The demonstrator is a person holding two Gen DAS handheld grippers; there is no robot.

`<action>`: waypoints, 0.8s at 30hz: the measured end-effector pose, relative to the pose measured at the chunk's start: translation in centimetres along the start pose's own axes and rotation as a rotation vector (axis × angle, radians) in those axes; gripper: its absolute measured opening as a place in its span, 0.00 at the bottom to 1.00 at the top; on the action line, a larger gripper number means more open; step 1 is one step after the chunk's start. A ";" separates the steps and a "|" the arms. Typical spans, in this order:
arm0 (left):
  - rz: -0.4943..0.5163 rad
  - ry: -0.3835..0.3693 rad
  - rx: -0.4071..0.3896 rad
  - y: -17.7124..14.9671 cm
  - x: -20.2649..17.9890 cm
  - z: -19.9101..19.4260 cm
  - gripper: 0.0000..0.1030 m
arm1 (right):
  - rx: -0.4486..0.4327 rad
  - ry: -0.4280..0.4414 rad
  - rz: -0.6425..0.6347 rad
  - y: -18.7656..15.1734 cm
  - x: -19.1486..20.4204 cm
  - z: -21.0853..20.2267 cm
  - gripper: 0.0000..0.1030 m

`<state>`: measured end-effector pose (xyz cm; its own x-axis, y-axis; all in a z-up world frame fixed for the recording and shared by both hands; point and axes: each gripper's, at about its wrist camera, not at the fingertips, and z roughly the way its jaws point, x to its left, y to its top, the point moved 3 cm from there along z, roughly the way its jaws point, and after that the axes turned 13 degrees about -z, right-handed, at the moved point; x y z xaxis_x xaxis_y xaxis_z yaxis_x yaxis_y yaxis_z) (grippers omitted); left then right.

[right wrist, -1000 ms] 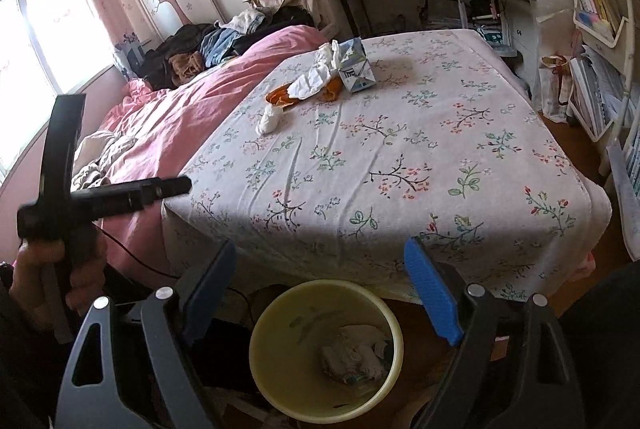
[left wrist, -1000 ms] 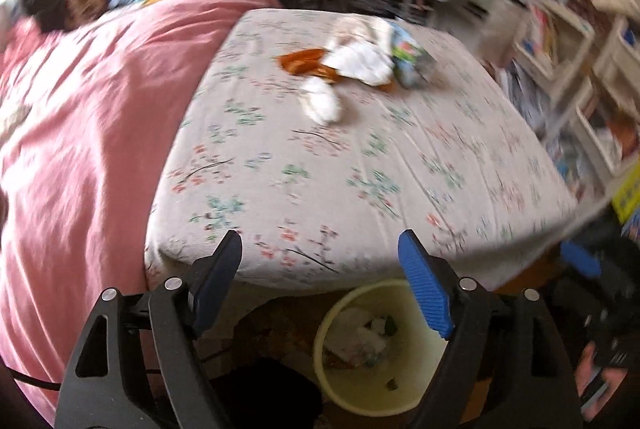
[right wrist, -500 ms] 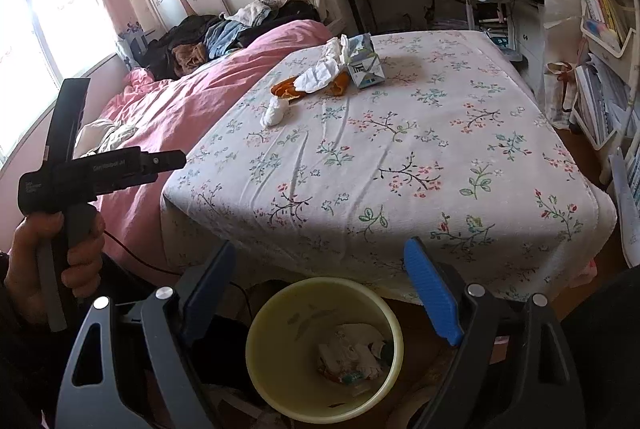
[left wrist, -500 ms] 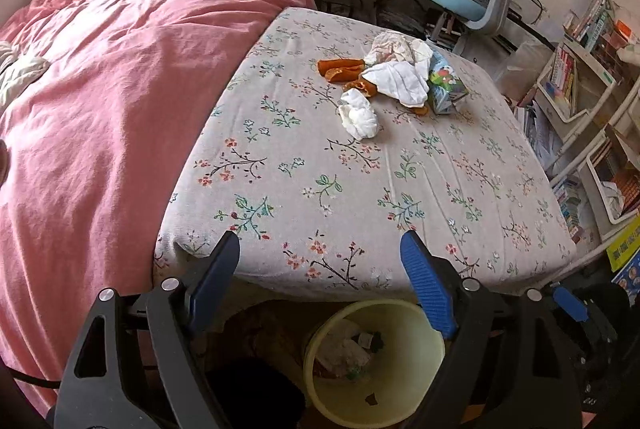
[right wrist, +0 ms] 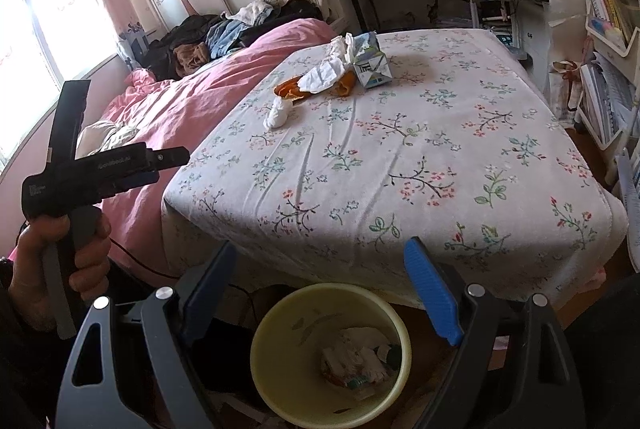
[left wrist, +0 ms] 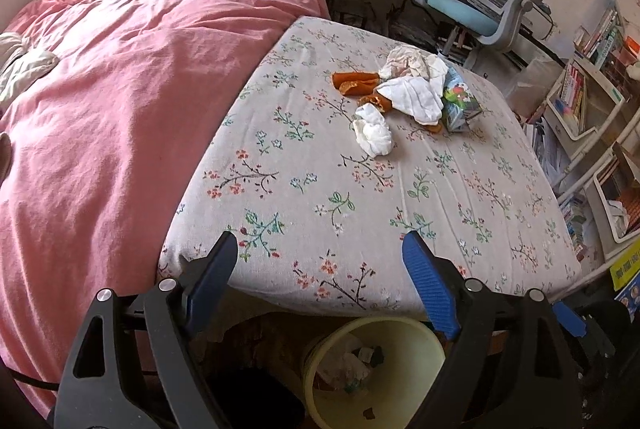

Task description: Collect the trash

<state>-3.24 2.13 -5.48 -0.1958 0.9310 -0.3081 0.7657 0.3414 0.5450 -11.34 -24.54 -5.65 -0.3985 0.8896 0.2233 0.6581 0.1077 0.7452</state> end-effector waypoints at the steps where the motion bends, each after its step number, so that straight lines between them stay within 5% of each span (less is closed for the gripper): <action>1: 0.000 0.001 -0.006 0.1 0.0 0.0 0.79 | 0.000 0.001 -0.002 0.0 0.1 0.1 0.80; 24: 0.047 0.038 -0.032 0.5 -1.5 1.0 0.79 | 0.002 0.037 0.013 0.4 0.2 1.2 0.80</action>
<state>-1.98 0.77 -5.56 -0.1839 0.9500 -0.2523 0.7549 0.3009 0.5827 -10.36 -23.82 -6.10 -0.4128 0.8741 0.2560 0.6646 0.0969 0.7409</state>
